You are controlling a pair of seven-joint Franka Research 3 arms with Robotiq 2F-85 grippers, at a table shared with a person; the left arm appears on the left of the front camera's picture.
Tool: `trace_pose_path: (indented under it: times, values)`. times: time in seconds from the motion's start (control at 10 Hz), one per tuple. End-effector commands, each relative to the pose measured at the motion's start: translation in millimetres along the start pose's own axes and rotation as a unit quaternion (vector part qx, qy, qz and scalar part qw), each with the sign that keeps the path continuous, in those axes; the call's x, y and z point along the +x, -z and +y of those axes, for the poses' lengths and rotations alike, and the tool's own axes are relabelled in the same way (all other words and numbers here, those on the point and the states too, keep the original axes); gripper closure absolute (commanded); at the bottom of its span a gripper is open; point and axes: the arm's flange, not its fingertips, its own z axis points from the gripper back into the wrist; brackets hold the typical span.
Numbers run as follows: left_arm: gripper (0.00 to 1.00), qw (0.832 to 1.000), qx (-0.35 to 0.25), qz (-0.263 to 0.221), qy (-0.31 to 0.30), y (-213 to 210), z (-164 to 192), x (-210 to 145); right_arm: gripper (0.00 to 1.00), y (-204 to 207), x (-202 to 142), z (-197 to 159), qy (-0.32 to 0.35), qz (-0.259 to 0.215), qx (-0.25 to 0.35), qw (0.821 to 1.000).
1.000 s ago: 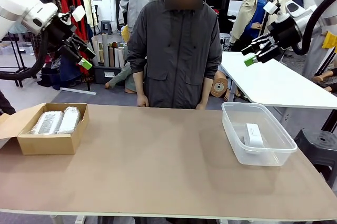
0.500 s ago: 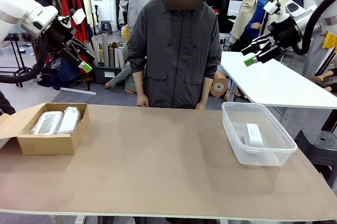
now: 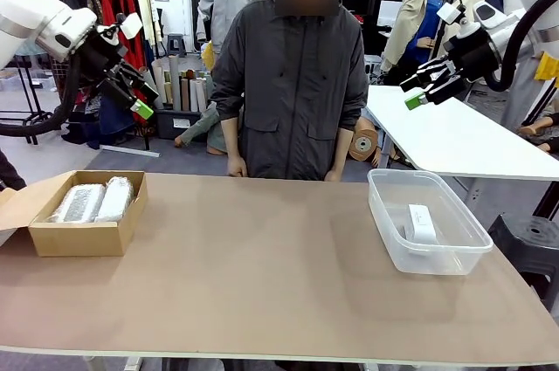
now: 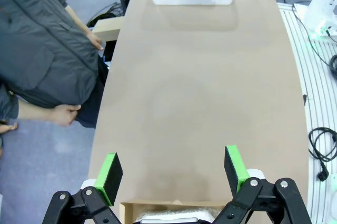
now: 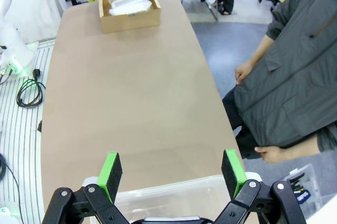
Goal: Separate and place wrapped and unwrapped clocks.
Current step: If the picked Digital clock is wrapped, place it in the Package Box ; if not, place it in the Organizing box.
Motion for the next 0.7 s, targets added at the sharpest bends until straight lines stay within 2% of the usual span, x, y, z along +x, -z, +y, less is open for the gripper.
trace_pose_path:
  times: [0.0, 0.6]
  values:
    - [0.00, 1.000, -0.003, -0.002, 0.005, -1.5, -0.8, 0.5, 0.00, -0.9, 0.6, 1.7, -0.003, -0.002, 0.001, 1.000]
    - [0.00, 1.000, -0.003, -0.002, 0.005, -1.5, -0.8, 0.5, 0.00, -0.9, 0.6, 1.7, -0.003, -0.002, 0.001, 1.000]
